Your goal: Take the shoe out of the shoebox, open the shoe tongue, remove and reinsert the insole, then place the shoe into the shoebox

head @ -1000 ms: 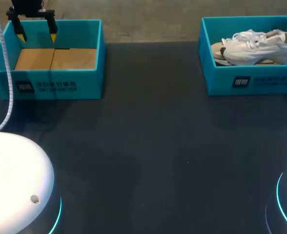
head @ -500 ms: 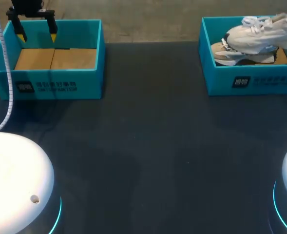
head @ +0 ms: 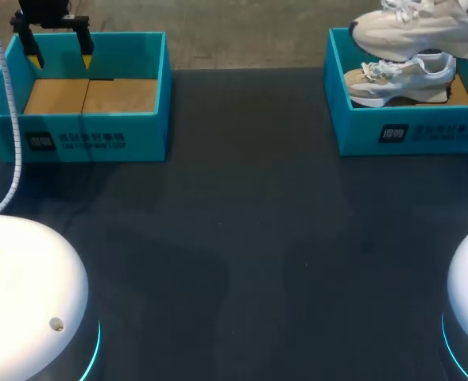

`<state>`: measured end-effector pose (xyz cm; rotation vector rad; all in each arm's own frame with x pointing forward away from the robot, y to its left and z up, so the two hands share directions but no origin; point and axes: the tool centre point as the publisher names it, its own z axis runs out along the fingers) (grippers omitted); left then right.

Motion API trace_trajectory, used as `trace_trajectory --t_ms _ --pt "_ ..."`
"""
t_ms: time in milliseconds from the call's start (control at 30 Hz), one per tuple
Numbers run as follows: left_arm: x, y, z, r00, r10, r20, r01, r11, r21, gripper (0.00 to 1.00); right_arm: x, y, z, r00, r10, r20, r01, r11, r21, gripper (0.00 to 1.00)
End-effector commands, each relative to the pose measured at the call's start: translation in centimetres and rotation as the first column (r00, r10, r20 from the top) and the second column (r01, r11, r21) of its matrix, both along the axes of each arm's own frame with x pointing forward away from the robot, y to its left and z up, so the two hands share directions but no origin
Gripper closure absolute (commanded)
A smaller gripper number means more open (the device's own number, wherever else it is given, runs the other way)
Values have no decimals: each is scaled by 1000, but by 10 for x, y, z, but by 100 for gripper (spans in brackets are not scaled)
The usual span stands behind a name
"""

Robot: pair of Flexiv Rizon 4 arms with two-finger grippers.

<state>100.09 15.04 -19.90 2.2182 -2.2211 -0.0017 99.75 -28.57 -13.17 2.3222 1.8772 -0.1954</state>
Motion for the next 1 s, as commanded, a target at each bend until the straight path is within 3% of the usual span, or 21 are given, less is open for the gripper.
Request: trace_trajectory --t_ms 33,367,567,667,1000 --pt "0 0 0 1000 0 0 0 1000 0 0 -56 28 14 996 -2 92 4 1000 -29 100" --pt "0 0 0 1000 0 0 0 1000 0 0 -119 86 23 990 -35 136 42 998 -52 100" --pt "0 0 0 1000 0 0 0 1000 0 0 -146 114 23 988 -42 150 50 997 -55 100" --pt "0 0 0 1000 0 0 0 1000 0 0 -154 132 22 988 -13 156 20 999 -43 100" --pt "0 0 0 1000 0 0 0 1000 0 0 -154 132 22 988 -13 156 20 999 -43 100"
